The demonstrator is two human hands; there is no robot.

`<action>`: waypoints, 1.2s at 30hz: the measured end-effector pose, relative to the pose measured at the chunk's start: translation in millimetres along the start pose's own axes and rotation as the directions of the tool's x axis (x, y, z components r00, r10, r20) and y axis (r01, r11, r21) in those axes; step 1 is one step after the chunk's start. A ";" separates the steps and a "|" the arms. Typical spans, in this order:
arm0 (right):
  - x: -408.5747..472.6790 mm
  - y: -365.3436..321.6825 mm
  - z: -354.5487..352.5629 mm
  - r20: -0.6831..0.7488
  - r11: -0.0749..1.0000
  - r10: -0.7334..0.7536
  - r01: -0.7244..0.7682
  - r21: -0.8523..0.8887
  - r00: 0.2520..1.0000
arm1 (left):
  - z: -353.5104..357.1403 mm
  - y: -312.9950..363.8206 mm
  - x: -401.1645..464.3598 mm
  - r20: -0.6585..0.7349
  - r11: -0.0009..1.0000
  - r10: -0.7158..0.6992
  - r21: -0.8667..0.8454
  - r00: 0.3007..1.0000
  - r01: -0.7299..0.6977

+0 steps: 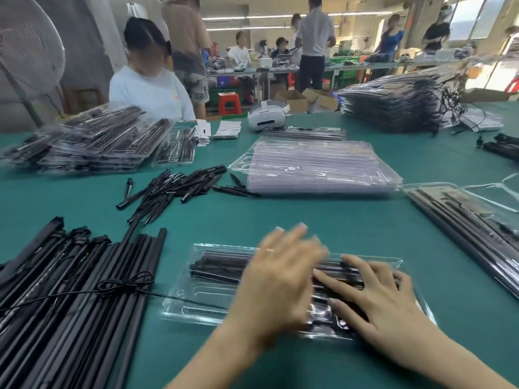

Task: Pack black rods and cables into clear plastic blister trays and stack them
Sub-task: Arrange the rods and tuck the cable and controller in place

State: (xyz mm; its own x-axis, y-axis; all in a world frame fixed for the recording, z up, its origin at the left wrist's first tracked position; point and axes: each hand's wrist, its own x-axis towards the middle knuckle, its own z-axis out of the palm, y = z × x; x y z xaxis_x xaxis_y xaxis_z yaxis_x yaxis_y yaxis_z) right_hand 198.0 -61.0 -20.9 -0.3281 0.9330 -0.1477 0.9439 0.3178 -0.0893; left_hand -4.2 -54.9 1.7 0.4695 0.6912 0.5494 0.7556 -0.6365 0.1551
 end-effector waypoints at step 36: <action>-47.1 82.4 7.0 -0.310 0.894 -0.220 0.319 0.315 0.925 | 90.4 22.4 34.2 0.528 0.987 -0.101 -0.053 0.843 0.151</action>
State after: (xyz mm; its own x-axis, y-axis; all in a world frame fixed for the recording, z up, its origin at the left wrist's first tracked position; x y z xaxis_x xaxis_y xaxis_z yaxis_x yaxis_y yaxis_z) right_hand 291.0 -80.0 -28.2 -0.5001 0.8452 0.1885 0.7280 0.5282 -0.4370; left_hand 70.1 -14.5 -50.3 0.5610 0.8277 0.0144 0.7926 -0.5421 0.2792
